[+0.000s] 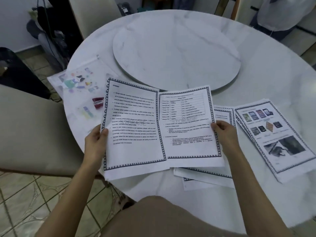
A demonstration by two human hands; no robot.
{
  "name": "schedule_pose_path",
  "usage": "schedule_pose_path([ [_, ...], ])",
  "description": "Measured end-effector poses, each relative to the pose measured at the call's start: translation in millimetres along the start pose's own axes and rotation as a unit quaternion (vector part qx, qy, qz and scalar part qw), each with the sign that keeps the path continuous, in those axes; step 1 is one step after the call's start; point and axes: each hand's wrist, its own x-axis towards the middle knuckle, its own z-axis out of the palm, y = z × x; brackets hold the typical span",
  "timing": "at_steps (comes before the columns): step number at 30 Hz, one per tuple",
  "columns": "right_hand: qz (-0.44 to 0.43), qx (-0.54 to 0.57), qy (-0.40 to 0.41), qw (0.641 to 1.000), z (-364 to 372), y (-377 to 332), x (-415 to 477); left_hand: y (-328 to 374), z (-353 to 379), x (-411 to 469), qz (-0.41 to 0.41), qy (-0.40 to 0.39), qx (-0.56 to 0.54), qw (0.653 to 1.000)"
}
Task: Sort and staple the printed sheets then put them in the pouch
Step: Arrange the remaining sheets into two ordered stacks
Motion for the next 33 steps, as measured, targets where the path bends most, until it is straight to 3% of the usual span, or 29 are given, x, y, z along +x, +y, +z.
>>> schedule_pose_path([
  [6, 0.050, -0.067, 0.056, 0.995, -54, 46, 7, 9, 28, -23, 0.006, 0.010, -0.004, 1.000],
  [18, -0.013, -0.221, 0.071, 0.973, -66, 78, 17, 28, 92, -47, -0.032, 0.014, -0.028, 0.999],
  [26, -0.021, -0.220, 0.010, 0.975, -75, 81, 19, 31, 128, -68, -0.015, 0.006, -0.015, 1.000],
  [33, -0.040, -0.194, -0.096, 0.975, -87, 82, 21, -10, 183, -98, -0.056, 0.007, 0.107, 0.993],
])
